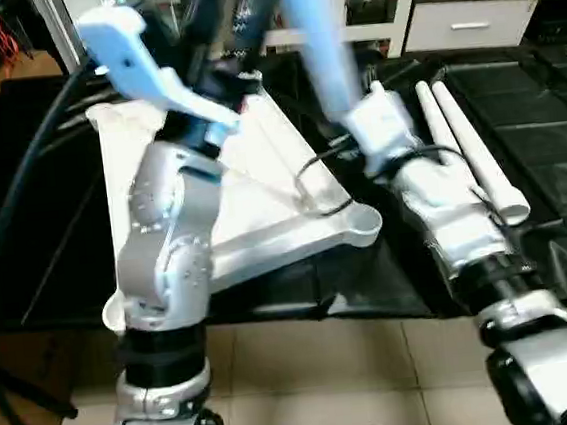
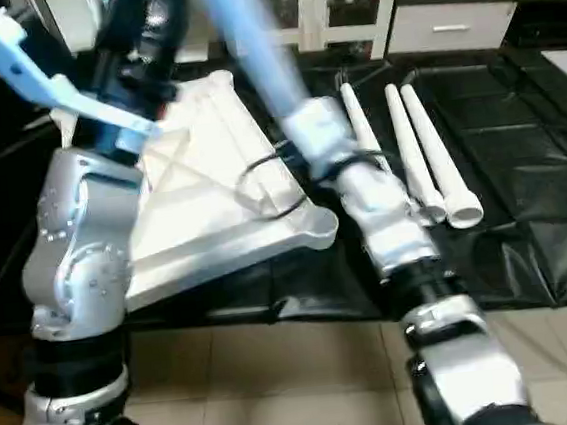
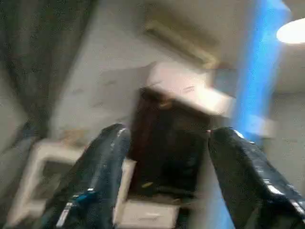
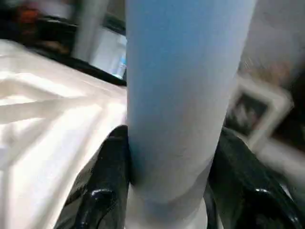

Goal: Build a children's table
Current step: Insert table leg to table base

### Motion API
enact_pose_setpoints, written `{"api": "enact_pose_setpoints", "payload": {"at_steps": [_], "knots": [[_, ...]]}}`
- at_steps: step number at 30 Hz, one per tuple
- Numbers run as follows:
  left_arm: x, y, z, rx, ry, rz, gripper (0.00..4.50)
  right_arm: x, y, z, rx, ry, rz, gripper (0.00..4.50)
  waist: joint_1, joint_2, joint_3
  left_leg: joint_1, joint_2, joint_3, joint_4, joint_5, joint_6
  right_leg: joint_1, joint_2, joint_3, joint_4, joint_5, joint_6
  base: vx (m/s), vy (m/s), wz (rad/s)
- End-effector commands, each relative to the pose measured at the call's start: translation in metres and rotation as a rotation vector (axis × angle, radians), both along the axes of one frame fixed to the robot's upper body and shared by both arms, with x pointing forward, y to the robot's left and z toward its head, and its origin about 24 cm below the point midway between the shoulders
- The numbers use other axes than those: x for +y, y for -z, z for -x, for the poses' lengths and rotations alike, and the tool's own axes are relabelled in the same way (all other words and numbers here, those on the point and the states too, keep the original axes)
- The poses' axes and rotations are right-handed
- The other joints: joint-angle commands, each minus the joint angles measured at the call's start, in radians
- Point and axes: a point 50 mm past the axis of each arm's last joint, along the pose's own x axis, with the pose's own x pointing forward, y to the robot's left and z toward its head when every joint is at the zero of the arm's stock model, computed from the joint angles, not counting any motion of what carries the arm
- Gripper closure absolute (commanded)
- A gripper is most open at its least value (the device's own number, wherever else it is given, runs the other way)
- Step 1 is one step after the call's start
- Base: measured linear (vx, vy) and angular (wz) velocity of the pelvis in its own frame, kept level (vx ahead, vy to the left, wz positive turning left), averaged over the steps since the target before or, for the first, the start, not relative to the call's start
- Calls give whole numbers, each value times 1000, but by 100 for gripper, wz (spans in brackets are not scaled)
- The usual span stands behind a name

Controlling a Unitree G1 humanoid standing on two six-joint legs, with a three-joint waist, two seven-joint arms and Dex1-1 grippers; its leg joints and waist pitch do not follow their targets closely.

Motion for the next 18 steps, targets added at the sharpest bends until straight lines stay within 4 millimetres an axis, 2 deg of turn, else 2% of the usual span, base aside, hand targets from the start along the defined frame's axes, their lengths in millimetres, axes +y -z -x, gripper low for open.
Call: {"api": "enact_pose_setpoints", "payload": {"at_steps": [1, 2, 3, 4, 5, 6, 8, 9, 10, 11, 12, 13, 14, 15, 16, 17, 18], "knots": [[14, 14, -5, 106, -65, 28, 126, -22, -7, -2, 14, 60, -99, 261, -6, -4, -95, 1, -5, 9, -60, -145, 93, 83, -17, 33, -58, -152, -194, 0, 0, 0], [18, 17, -6, 135, -79, 32, 118, -26, -8, -2, 18, 67, -129, 262, -6, 2, -97, -3, -7, 9, -58, -135, 96, 84, -18, 32, -58, -154, -192, 0, 0, 0], [33, 29, -9, 229, -178, 33, 118, -35, -13, 1, 13, 56, -219, 262, -6, 11, -99, -1, -6, 7, -57, -121, 102, 82, -18, 30, -58, -153, -188, 0, 0, 0], [35, 31, -9, 240, -191, 33, 118, -36, -14, 1, 12, 53, -229, 262, -12, 5, -97, -9, -7, 5, -58, -124, 112, 86, -16, 27, -60, -159, -183, 0, 0, 0], [41, 35, -10, 271, -230, 35, 118, -39, -16, 2, 8, 41, -257, 262, -13, 4, -97, -9, -7, 5, -58, -135, 115, 86, -18, 24, -66, -198, -169, 0, 0, 0], [61, 55, -9, 384, -388, 23, 118, -39, -23, 8, 6, -27, -362, 262, -17, 1, -96, -9, -9, 6, -57, -141, 116, 85, -14, 22, -68, -211, -164, 0, 0, 0], [67, 61, -8, 422, -431, 30, 118, -38, -25, 10, 7, -44, -392, 262, -25, -1, -94, -11, -8, 4, -58, -145, 122, 84, -16, 20, -76, -254, -143, 0, 0, 0], [73, 69, -6, 462, -450, 35, 118, -37, -28, 13, 10, -73, -422, 262, -27, -5, -96, -12, -9, 3, -57, -130, 121, 85, -15, 20, -74, -270, -133, 0, 0, 0], [73, 69, -6, 464, -449, 36, 118, -37, -28, 13, 10, -75, -424, 262, -30, -2, -95, -12, -7, 2, -57, -127, 119, 78, -17, 19, -78, -290, -131, 0, 0, 0], [78, 77, 3, 491, -428, 37, 118, -37, -33, 21, 24, -122, -455, 262, -30, -24, -97, -9, -7, 5, -57, -130, 119, 76, -15, 19, -81, -309, -126, 0, 0, 0], [78, 77, 3, 491, -428, 37, 118, -37, -33, 21, 24, -122, -455, 262, -25, -16, -96, -8, -6, 3, -58, -122, 118, 77, -16, 21, -77, -306, -126, 0, 0, 0], [79, 77, 4, 486, -430, 31, 118, -37, -34, 22, 28, -126, -457, 262, -27, -9, -93, -8, -3, 4, -60, -128, 116, 69, -17, 20, -82, -326, -125, 0, 0, 0], [80, 79, 8, 502, -434, 39, 118, -34, -37, 26, 25, -170, -449, 262, -27, -16, -93, -6, -3, 4, -60, -136, 114, 67, -15, 19, -84, -338, -122, 0, 0, 0], [80, 81, 11, 518, -428, 17, 118, -32, -39, 30, 15, -192, -436, 262, -21, -19, -94, -2, -1, 6, -59, -140, 110, 64, -18, 21, -85, -339, -120, 0, 0, 0], [80, 82, 13, 533, -423, 3, 118, -32, -41, 33, 10, -207, -430, 262, -17, -15, -93, 1, 2, 5, -62, -140, 110, 61, -18, 22, -82, -326, -126, 0, 0, 0], [77, 83, 16, 525, -371, 0, 118, -32, -43, 35, -3, -187, -407, 262, -16, -21, -90, -6, 2, 3, -64, -139, 105, 65, -21, 22, -80, -340, -120, 0, 0, 0], [75, 82, 19, 499, -327, -36, 118, -33, -46, 37, -32, -151, -392, 262, -14, -23, -89, -6, 2, 4, -65, -142, 102, 64, -22, 22, -84, -356, -112, 0, 0, 0]]}}
